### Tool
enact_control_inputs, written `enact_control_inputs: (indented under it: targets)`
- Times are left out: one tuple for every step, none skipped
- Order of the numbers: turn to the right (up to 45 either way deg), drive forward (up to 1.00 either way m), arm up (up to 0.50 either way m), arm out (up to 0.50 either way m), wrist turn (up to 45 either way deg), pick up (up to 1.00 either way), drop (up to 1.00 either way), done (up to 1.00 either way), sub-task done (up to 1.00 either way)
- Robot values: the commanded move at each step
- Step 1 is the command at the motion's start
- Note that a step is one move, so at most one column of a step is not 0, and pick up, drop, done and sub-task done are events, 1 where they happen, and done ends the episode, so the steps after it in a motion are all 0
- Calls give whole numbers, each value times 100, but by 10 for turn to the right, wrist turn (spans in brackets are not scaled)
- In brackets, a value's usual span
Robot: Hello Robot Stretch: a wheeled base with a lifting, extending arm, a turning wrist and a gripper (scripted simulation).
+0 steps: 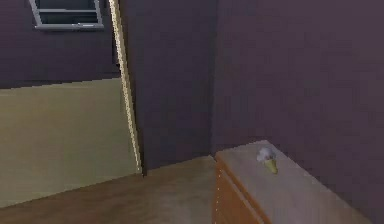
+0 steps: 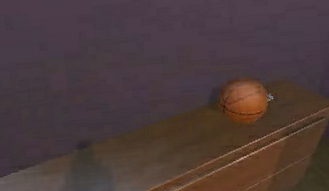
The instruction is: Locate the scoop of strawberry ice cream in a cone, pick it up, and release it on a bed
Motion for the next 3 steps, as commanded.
enact_control_inputs:
  targets:
    - [0,50,0,0,0,0,0,0,0]
    - [-330,0,0,0,0,0,0,0,0]
    - [0,0,50,0,0,0,0,0,0]
